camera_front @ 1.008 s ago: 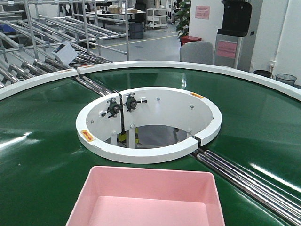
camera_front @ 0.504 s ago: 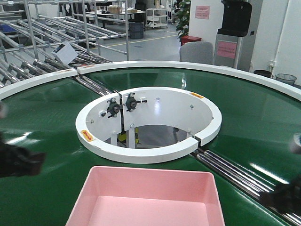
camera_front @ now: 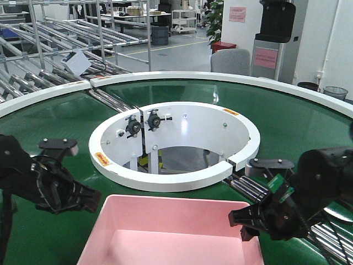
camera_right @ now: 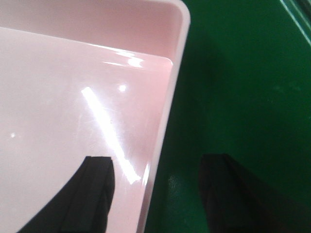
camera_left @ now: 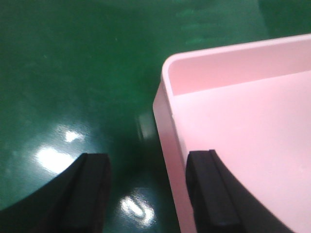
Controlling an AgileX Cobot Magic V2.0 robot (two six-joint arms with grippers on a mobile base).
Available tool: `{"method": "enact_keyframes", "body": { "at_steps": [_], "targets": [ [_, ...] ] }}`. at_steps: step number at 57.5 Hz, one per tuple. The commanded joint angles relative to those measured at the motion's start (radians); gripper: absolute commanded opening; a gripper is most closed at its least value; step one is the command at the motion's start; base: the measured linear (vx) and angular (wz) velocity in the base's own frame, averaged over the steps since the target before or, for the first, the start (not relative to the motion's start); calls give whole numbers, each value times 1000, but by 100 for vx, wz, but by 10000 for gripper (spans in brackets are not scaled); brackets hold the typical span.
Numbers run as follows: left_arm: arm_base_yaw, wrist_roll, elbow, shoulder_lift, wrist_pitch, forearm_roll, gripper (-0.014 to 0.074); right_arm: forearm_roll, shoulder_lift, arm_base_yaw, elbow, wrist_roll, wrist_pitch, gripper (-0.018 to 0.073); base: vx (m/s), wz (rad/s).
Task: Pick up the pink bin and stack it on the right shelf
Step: 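Lower both grippers onto opposite side walls of the pink bin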
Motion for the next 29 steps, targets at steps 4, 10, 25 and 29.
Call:
{"method": "enact_keyframes", "body": {
  "at_steps": [4, 10, 25, 29],
  "targets": [
    [-14, -12, -38, 0, -15, -25, 470, -23, 13, 8, -36, 72, -26, 438, 0, 0],
    [-18, -14, -38, 20, -2, -26, 470, -23, 58, 8, -36, 122, 7, 438, 0, 0],
    [-39, -13, -38, 30, 56, -48, 470, 2, 89, 8, -36, 123, -28, 438, 0, 0],
    [-44, -13, -39, 27, 89, -70, 470, 7, 88, 8, -36, 123, -27, 438, 0, 0]
  ]
}}
